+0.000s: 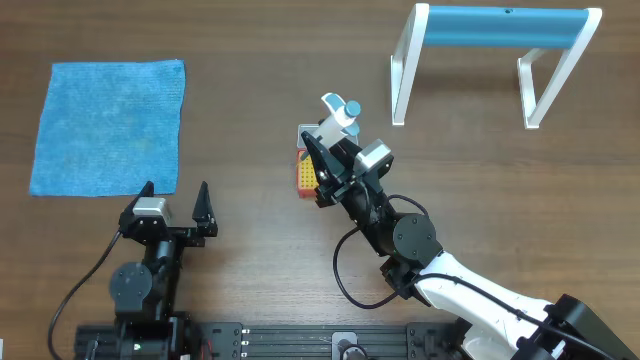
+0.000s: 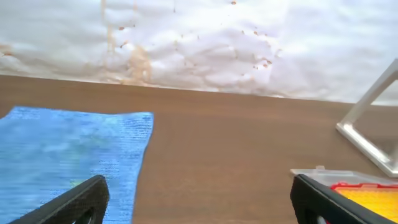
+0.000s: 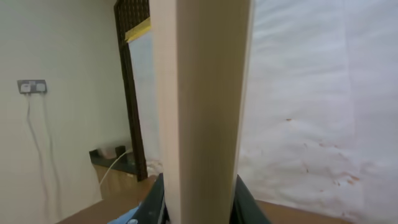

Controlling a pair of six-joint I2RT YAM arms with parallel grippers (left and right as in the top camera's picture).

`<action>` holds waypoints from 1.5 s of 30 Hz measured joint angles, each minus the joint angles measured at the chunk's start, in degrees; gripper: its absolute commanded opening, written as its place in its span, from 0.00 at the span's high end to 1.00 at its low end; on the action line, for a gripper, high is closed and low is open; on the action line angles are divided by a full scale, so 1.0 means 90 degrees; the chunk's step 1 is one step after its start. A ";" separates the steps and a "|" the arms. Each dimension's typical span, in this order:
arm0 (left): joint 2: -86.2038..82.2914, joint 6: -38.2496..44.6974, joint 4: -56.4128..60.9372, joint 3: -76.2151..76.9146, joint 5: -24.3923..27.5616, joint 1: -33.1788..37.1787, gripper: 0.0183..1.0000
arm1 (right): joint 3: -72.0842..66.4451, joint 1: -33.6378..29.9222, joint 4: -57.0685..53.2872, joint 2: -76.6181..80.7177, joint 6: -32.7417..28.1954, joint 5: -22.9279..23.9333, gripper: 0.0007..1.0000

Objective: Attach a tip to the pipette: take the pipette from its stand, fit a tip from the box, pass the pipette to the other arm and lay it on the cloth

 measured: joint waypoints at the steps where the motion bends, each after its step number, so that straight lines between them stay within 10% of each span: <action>1: 0.0000 -0.0153 0.0007 0.0000 0.0068 0.0000 0.06 | 0.0000 0.0000 0.0029 0.0000 0.0022 -0.0002 0.93; 13: 0.0000 -0.4983 0.0148 0.0000 0.1710 -0.0134 0.06 | 0.0000 0.0000 0.0313 -0.0002 0.0947 0.0000 0.93; 34: 0.0000 -0.6832 0.0444 -0.0002 0.2081 -0.0131 0.06 | -0.0005 0.0000 0.0097 -0.0002 0.2397 -0.0175 0.93; 45: 0.0379 -0.6936 0.1321 0.0134 0.3954 -0.0131 0.11 | -0.0056 -0.1382 -0.1384 -0.0095 0.4830 -0.4600 0.93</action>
